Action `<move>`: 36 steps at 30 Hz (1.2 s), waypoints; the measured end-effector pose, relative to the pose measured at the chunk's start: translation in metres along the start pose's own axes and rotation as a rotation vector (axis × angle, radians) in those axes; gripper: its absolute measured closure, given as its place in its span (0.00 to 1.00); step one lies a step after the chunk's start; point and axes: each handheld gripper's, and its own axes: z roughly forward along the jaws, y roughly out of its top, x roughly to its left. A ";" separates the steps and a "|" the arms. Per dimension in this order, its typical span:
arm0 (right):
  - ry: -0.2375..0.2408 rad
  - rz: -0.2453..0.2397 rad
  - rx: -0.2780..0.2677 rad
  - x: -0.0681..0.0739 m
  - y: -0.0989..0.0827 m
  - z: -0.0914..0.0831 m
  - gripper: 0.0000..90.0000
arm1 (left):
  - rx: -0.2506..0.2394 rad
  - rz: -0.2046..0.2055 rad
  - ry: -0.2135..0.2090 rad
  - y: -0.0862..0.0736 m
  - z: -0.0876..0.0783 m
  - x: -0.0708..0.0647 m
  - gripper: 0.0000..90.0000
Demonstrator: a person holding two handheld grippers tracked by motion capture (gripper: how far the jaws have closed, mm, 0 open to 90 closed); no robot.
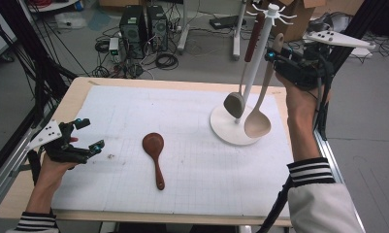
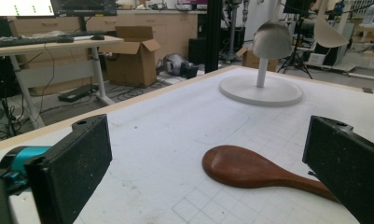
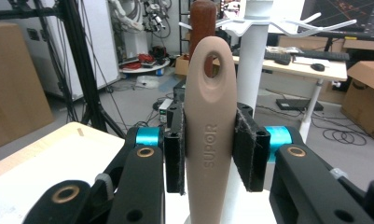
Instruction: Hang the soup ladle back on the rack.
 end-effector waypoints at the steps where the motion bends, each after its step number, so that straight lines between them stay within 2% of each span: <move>1: -0.009 0.003 0.003 0.000 0.001 0.001 0.76 | 0.001 -0.001 0.001 0.000 0.000 0.000 0.02; 12: -0.071 0.010 0.008 0.000 0.006 0.005 0.76 | -0.005 -0.009 0.003 -0.001 0.001 0.000 0.02; 22: -0.114 -0.005 0.022 0.005 0.014 0.014 0.76 | -0.004 -0.016 0.008 -0.002 0.002 0.000 0.02; 27: -0.117 -0.006 0.015 0.007 0.016 0.016 0.76 | -0.009 -0.020 0.007 -0.001 0.002 0.000 0.02; 36: -0.154 -0.010 0.029 0.009 0.020 0.018 0.76 | -0.008 -0.021 0.004 -0.001 0.001 0.000 0.02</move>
